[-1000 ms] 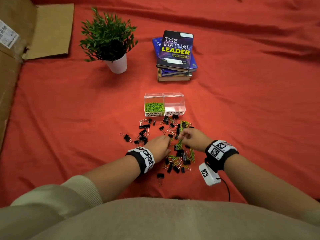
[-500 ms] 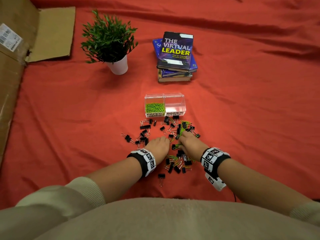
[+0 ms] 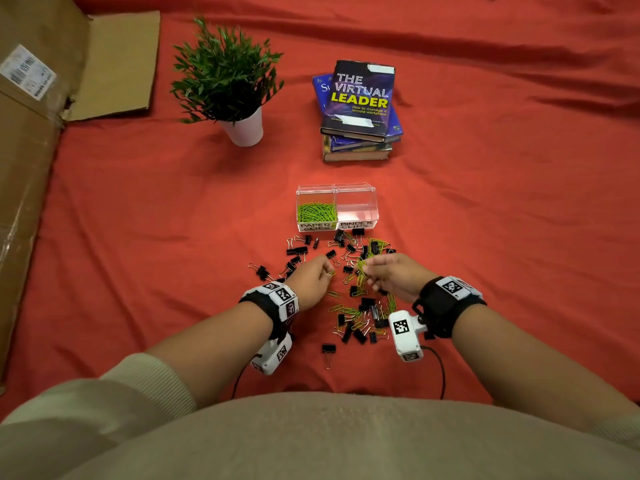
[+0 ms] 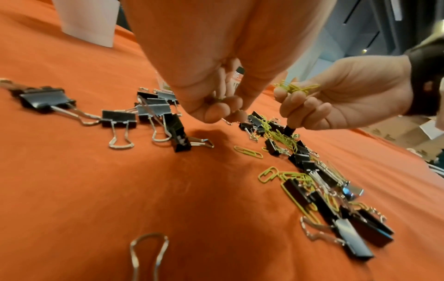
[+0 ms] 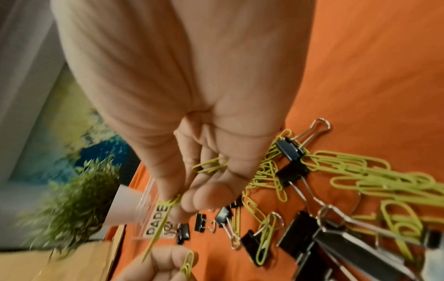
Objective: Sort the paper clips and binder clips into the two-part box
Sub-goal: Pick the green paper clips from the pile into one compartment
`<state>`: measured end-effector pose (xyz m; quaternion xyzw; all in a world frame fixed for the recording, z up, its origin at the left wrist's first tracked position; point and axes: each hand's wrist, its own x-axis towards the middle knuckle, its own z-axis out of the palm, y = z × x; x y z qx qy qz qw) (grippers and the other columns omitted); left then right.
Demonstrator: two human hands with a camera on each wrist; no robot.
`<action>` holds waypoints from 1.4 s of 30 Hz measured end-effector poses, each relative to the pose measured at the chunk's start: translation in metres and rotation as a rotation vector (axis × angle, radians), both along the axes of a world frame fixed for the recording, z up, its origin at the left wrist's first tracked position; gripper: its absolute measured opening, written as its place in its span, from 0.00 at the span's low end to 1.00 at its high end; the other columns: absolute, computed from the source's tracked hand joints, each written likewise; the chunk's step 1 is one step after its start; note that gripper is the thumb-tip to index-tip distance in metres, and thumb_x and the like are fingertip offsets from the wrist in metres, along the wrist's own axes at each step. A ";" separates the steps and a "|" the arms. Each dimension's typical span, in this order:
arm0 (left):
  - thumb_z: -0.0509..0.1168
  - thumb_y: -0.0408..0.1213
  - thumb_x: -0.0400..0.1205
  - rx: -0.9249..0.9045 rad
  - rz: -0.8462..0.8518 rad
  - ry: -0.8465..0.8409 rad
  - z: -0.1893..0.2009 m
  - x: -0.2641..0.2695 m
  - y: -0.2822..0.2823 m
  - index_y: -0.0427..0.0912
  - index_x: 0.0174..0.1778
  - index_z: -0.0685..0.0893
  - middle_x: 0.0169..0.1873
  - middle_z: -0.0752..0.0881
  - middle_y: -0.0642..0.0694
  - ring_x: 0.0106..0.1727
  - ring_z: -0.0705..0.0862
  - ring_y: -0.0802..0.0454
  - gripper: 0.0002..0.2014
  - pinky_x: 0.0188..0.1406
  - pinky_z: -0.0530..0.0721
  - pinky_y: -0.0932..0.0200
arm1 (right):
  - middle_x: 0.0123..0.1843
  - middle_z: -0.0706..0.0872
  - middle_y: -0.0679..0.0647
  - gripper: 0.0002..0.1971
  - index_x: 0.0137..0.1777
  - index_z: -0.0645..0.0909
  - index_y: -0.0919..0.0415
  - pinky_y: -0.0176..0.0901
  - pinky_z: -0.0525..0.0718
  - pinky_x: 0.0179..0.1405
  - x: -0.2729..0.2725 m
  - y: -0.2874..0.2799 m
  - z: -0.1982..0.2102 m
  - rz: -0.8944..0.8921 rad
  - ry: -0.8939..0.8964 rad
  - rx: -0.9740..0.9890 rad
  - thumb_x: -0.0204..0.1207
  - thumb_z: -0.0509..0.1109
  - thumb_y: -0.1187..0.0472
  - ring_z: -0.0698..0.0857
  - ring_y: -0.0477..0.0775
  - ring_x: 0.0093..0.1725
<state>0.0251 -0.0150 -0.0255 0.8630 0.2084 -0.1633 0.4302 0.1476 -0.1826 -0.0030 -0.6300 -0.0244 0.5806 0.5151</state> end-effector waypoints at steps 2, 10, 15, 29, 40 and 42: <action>0.56 0.33 0.84 -0.057 0.033 0.012 0.000 0.001 0.000 0.43 0.53 0.77 0.35 0.79 0.51 0.35 0.76 0.52 0.06 0.31 0.73 0.60 | 0.40 0.81 0.55 0.11 0.59 0.78 0.74 0.34 0.81 0.33 -0.002 0.000 0.000 -0.061 0.096 0.044 0.80 0.62 0.70 0.78 0.48 0.36; 0.51 0.38 0.84 -0.238 0.199 0.068 -0.001 0.007 -0.001 0.49 0.35 0.75 0.30 0.75 0.47 0.33 0.74 0.49 0.13 0.37 0.73 0.55 | 0.31 0.77 0.52 0.15 0.37 0.76 0.59 0.37 0.78 0.28 -0.007 0.001 -0.004 -0.117 0.201 0.069 0.81 0.58 0.52 0.75 0.49 0.29; 0.58 0.49 0.85 -0.129 0.161 0.055 0.001 0.008 -0.008 0.45 0.31 0.68 0.25 0.69 0.52 0.26 0.67 0.54 0.18 0.28 0.66 0.59 | 0.31 0.77 0.52 0.15 0.39 0.80 0.60 0.40 0.75 0.28 -0.011 0.003 -0.013 0.100 -0.235 -0.222 0.84 0.57 0.57 0.75 0.49 0.27; 0.64 0.42 0.81 0.314 -0.333 0.043 -0.011 -0.002 -0.008 0.39 0.53 0.77 0.52 0.82 0.41 0.54 0.80 0.43 0.10 0.53 0.78 0.51 | 0.45 0.82 0.54 0.07 0.45 0.76 0.59 0.47 0.79 0.39 -0.040 0.006 -0.029 0.721 -1.191 -0.341 0.78 0.62 0.56 0.78 0.53 0.42; 0.59 0.39 0.83 0.339 -0.409 0.094 -0.014 -0.007 -0.013 0.36 0.55 0.75 0.53 0.81 0.37 0.54 0.80 0.39 0.11 0.56 0.79 0.47 | 0.37 0.87 0.57 0.09 0.35 0.74 0.61 0.43 0.83 0.31 -0.010 0.010 -0.005 -0.059 -0.401 -0.148 0.76 0.66 0.68 0.83 0.50 0.29; 0.57 0.37 0.83 0.266 -0.355 0.100 -0.010 -0.007 -0.012 0.35 0.53 0.73 0.48 0.82 0.37 0.49 0.81 0.39 0.08 0.49 0.79 0.47 | 0.36 0.86 0.60 0.07 0.40 0.75 0.64 0.42 0.82 0.29 -0.007 0.008 0.000 -0.155 -0.252 -0.085 0.76 0.63 0.74 0.83 0.52 0.29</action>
